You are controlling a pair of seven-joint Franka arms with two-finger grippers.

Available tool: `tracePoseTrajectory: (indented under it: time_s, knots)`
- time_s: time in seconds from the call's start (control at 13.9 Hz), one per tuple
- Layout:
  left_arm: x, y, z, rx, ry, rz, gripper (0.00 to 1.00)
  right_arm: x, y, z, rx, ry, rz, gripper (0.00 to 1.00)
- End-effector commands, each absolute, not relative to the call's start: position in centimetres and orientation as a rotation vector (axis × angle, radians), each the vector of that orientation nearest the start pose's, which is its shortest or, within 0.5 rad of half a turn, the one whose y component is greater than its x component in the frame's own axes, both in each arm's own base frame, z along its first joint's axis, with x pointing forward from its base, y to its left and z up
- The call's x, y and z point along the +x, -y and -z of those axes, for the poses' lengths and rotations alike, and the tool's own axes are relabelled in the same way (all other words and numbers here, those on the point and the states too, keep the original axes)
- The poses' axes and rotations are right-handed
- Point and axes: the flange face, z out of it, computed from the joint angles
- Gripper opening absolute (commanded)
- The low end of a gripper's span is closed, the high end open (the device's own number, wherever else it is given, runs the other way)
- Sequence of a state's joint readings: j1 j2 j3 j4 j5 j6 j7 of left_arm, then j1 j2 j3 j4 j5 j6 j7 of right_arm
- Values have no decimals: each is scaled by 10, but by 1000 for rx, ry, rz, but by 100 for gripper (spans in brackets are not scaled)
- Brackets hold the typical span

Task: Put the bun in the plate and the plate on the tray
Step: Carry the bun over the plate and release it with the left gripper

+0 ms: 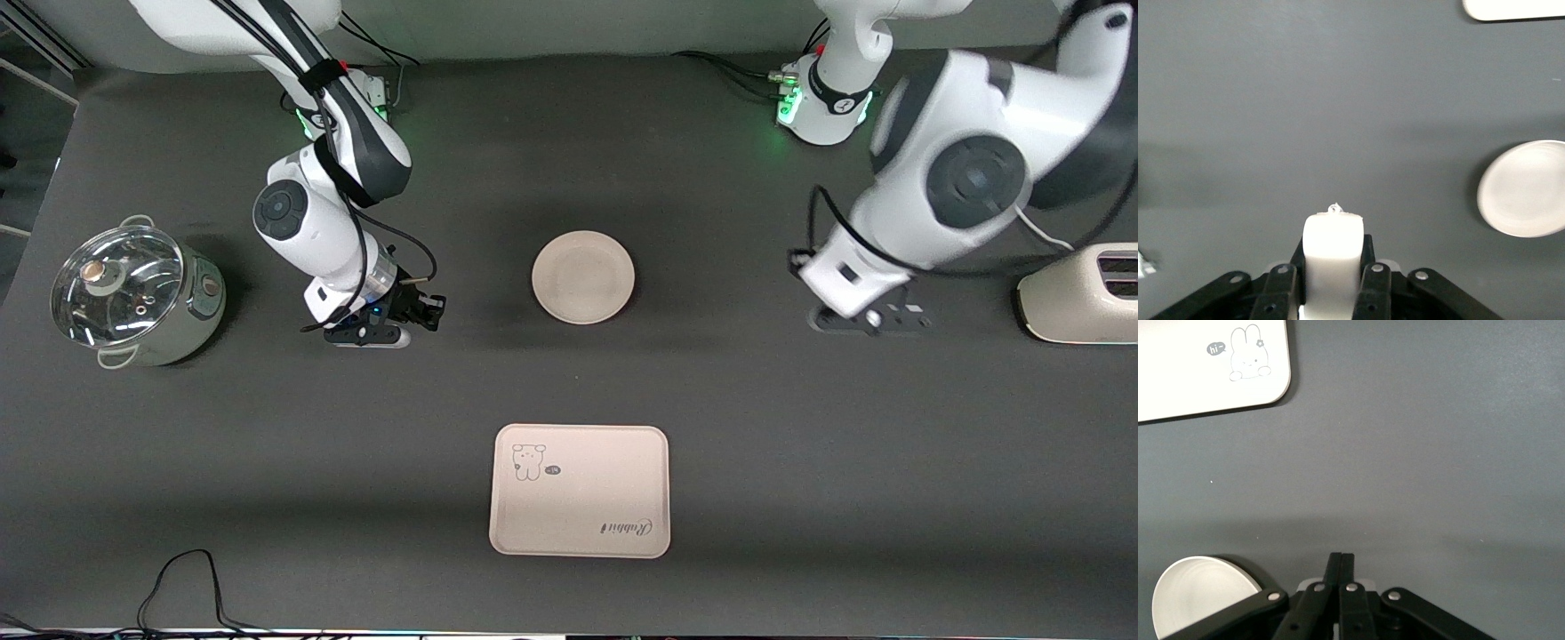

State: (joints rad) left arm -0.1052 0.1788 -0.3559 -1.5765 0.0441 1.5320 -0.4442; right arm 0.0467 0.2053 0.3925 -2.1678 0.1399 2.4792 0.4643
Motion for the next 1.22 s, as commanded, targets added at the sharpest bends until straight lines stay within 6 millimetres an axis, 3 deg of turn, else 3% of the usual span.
tracePoseTrajectory:
  time_s: [0.0,0.07,0.14,0.29,0.43,0.57,0.86,1.15]
  knots:
    - [504,324,-529,-3059,113,-283,32,518,-249,-318,-2900,-334,18,7]
    - [491,353,-526,-3077,153,-264,32,513,-258,-315,-2893,-350,7,90]
    - [479,378,-518,-3087,174,-266,32,511,-262,-310,-2892,-350,-6,100]
    - [461,421,-492,-3096,202,-278,32,510,-266,-305,-2886,-346,-8,100]
    - [450,447,-452,-3101,243,-292,32,509,-272,-290,-2883,-307,-13,100]
    - [442,460,-398,-3112,313,-313,33,510,-280,-276,-2871,-269,-10,100]
    - [412,492,-303,-3140,367,-292,33,505,-286,-271,-2867,-259,-20,100]
    - [404,505,-236,-3102,359,-170,33,489,-291,-260,-2874,-251,-41,100]
